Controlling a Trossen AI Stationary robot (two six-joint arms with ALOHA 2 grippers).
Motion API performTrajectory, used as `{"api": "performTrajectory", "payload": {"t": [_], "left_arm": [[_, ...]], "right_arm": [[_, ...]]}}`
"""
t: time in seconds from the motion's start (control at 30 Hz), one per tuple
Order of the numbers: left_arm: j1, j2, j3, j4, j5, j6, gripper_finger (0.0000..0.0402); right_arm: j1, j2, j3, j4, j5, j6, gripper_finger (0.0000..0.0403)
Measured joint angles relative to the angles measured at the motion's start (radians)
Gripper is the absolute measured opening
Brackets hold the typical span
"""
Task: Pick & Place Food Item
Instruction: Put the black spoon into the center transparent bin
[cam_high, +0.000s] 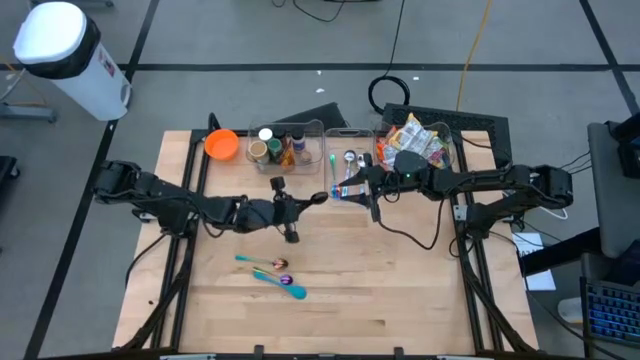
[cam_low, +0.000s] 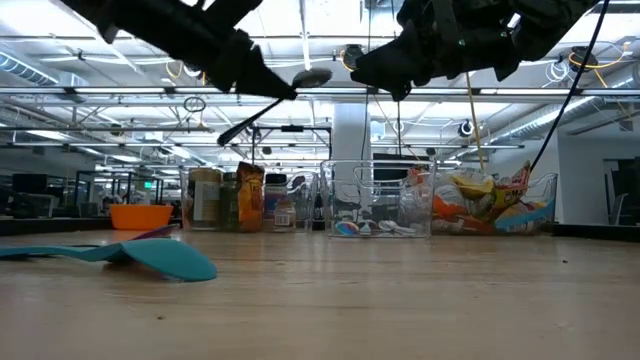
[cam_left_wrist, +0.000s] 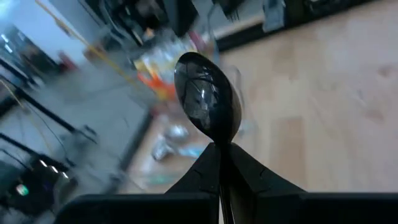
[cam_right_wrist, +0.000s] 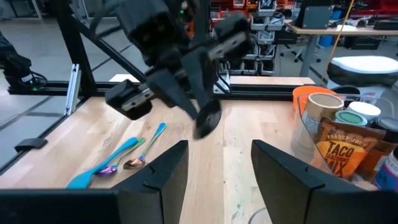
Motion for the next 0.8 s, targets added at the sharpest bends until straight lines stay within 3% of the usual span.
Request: {"api": "performTrajectory", "payload": {"t": [0.13, 0.33, 0.63, 0.8], "left_arm": [[0.047, 0.000, 0.000, 0.082, 0.055, 0.088, 0.0007], [0.107, 0.000, 0.000, 0.100, 0.160, 0.097, 0.0008], [0.124, 0.000, 0.000, 0.104, 0.185, 0.113, 0.0008], [0.124, 0.000, 0.000, 0.105, 0.186, 0.114, 0.0012]], "right_arm": [[0.000, 0.000, 0.000, 0.001, 0.000, 0.011, 0.0166], [0.000, 0.030, -0.003, 0.068, 0.000, 0.080, 0.0175], [-0.002, 0.159, -0.013, 0.291, 0.052, 0.152, 0.0235], [-0.003, 0.242, -0.013, 0.462, 0.049, 0.235, 0.0243]]}}
